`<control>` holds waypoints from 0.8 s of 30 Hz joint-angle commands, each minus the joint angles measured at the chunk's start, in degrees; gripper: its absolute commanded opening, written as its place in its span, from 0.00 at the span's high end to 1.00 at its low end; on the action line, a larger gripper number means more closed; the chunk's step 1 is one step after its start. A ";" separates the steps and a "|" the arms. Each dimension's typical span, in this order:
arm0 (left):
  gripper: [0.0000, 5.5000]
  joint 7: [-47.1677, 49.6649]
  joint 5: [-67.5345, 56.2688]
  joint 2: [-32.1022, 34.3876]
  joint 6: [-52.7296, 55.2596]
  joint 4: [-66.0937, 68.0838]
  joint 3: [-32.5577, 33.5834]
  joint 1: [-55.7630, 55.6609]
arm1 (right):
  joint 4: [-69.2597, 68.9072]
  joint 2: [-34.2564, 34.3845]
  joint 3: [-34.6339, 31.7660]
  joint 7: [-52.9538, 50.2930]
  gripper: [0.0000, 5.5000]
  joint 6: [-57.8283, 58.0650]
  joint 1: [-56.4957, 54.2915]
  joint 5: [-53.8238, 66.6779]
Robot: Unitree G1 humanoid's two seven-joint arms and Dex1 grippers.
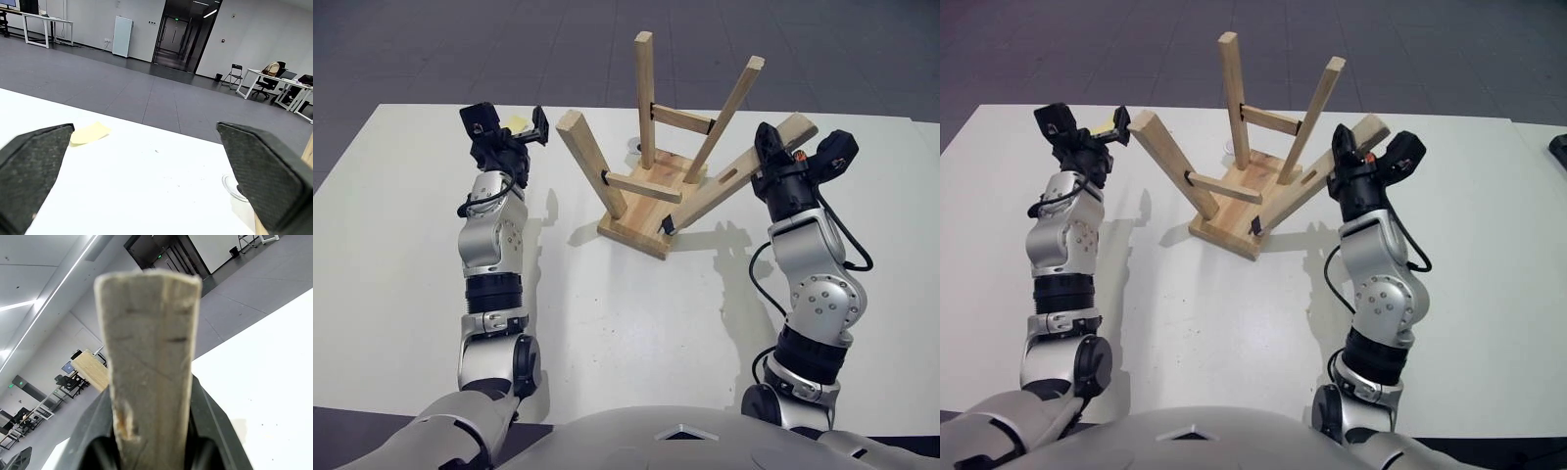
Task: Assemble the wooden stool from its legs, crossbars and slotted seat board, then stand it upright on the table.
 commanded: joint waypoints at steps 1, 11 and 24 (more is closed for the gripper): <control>0.02 0.71 0.45 -0.42 0.49 0.35 -0.09 -0.74 | 0.41 2.61 0.48 -1.74 0.82 -1.89 1.32 -0.74; 0.02 2.68 0.29 -1.17 0.97 1.20 0.70 -1.06 | 11.67 3.18 3.71 -2.36 0.82 -13.20 7.47 -12.55; 0.02 4.97 1.31 -2.37 3.64 -3.81 -0.33 1.11 | 13.46 -10.29 6.86 -0.18 0.80 -11.63 3.79 -24.15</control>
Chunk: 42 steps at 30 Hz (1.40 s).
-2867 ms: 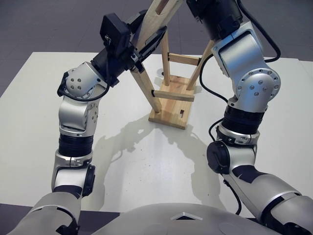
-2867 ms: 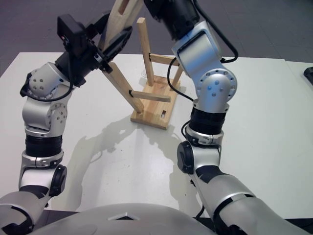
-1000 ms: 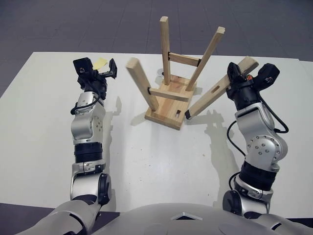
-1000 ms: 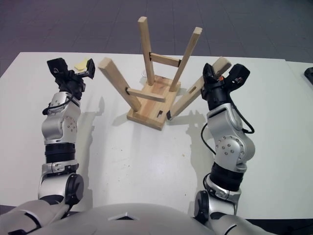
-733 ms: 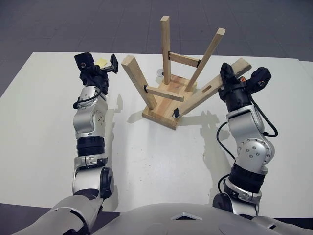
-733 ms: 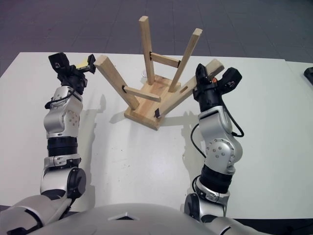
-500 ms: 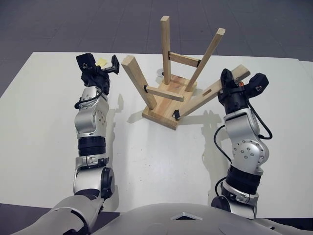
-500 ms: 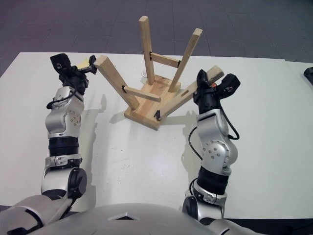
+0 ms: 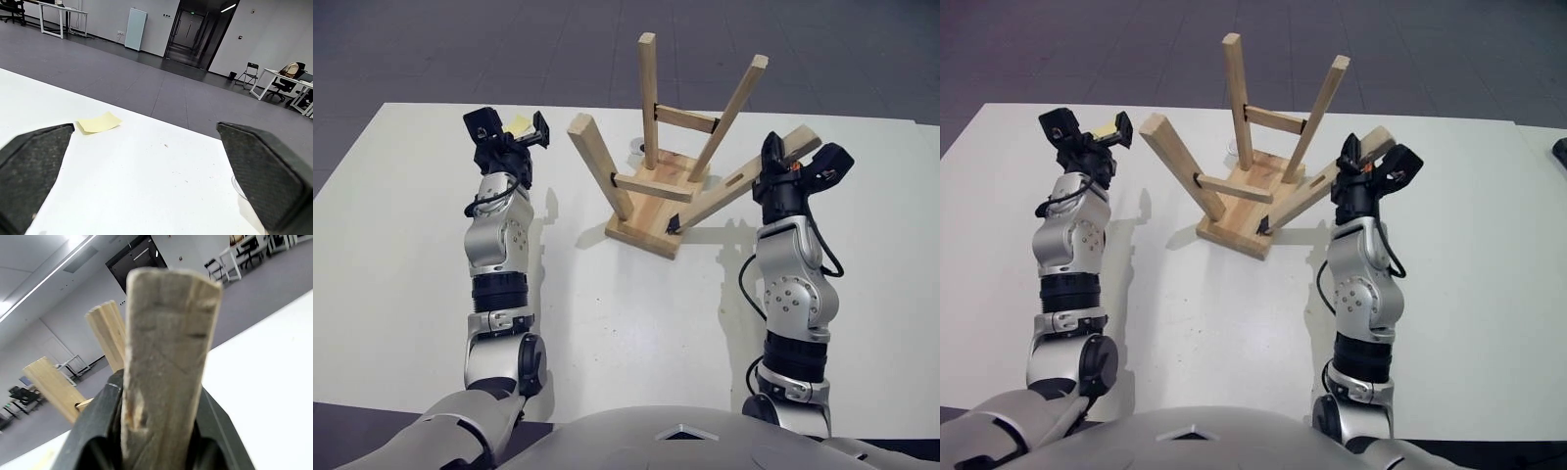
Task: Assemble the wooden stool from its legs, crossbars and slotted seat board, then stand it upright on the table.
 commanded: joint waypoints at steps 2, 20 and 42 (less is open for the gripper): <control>0.02 0.68 0.90 -0.52 1.85 -1.92 -0.91 1.10 | 5.86 -6.01 -0.25 0.59 0.80 3.29 2.22 -8.78; 0.02 0.51 0.56 -3.11 4.83 -6.00 -2.60 1.82 | 14.22 -2.88 4.64 11.37 0.80 -11.55 16.32 -14.23; 0.02 -1.85 0.04 -4.49 7.59 -9.27 -5.88 0.25 | 17.30 -6.28 9.18 18.17 0.80 -15.43 22.23 -16.83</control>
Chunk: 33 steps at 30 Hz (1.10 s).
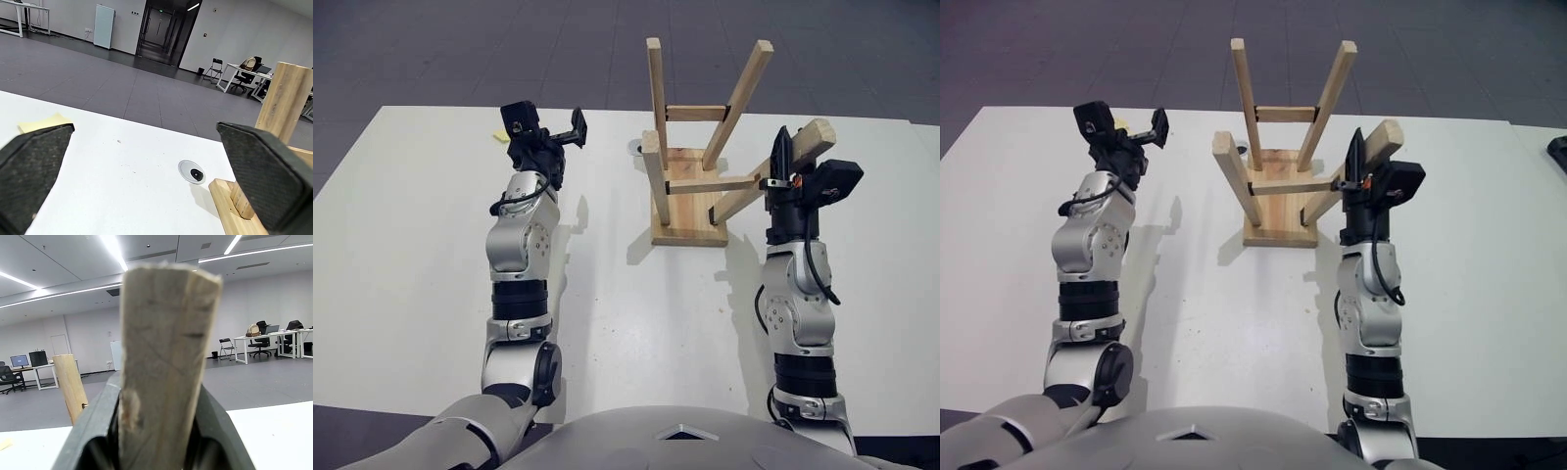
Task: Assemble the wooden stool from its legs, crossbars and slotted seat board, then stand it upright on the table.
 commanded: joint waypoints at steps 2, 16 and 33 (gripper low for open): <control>0.02 -0.82 -0.31 0.40 2.47 -1.49 -0.54 -1.06 | 11.83 -2.30 2.74 4.09 0.80 10.59 13.17 -2.44; 0.02 -1.75 -0.68 -0.06 2.90 -1.75 -0.33 -4.75 | 17.32 -6.89 5.53 -1.23 0.80 22.04 6.98 -8.93; 0.02 -0.96 -0.56 -1.50 1.47 -0.32 0.50 -4.43 | 7.67 -8.39 0.74 2.09 0.30 18.76 0.63 -4.60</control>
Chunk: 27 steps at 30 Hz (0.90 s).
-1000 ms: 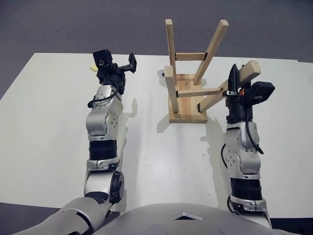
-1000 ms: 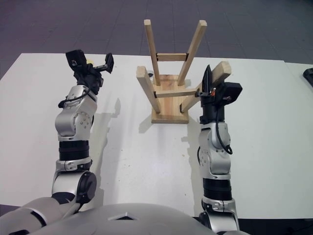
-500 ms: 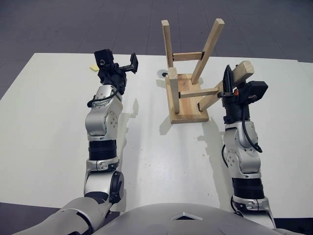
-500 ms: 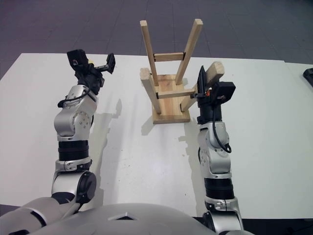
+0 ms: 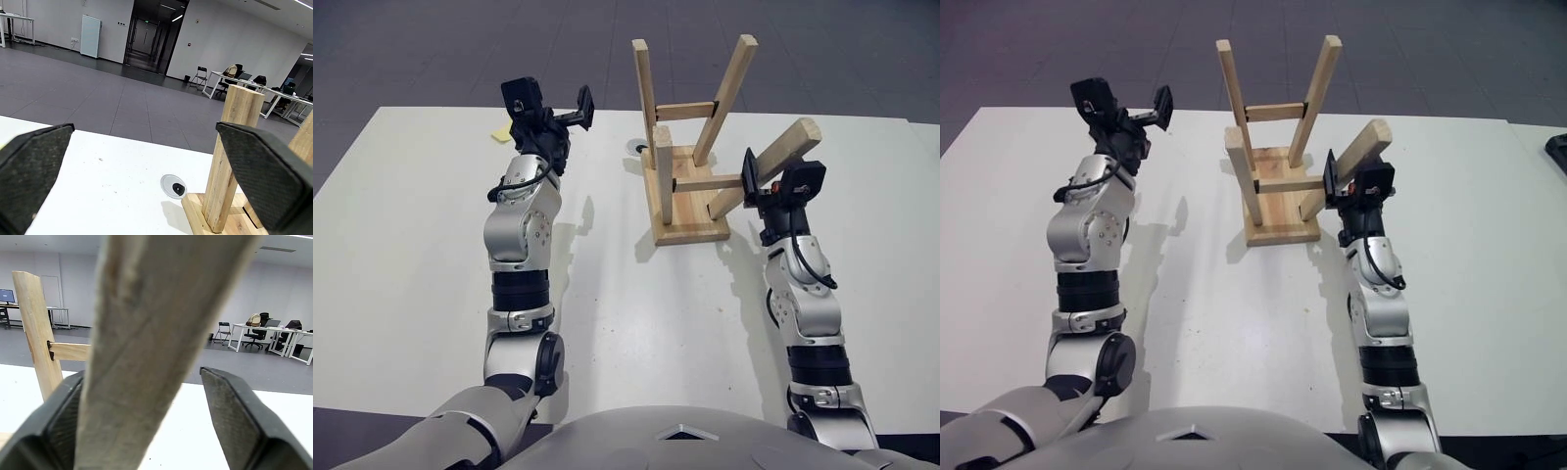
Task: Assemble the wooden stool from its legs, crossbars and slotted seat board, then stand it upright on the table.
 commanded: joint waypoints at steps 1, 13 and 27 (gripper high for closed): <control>0.02 0.87 -0.35 -1.02 -0.42 0.80 0.48 -0.65 | -2.36 -2.16 -2.72 2.60 0.26 10.88 2.11 2.55; 0.02 2.05 0.23 -2.19 -3.45 3.34 1.51 -0.48 | -15.41 -3.55 -20.85 0.03 0.02 23.11 -24.80 28.28; 0.02 2.89 0.48 -0.08 -5.21 5.44 3.59 -1.20 | -8.91 2.73 -6.11 -4.12 0.02 26.96 -9.28 17.61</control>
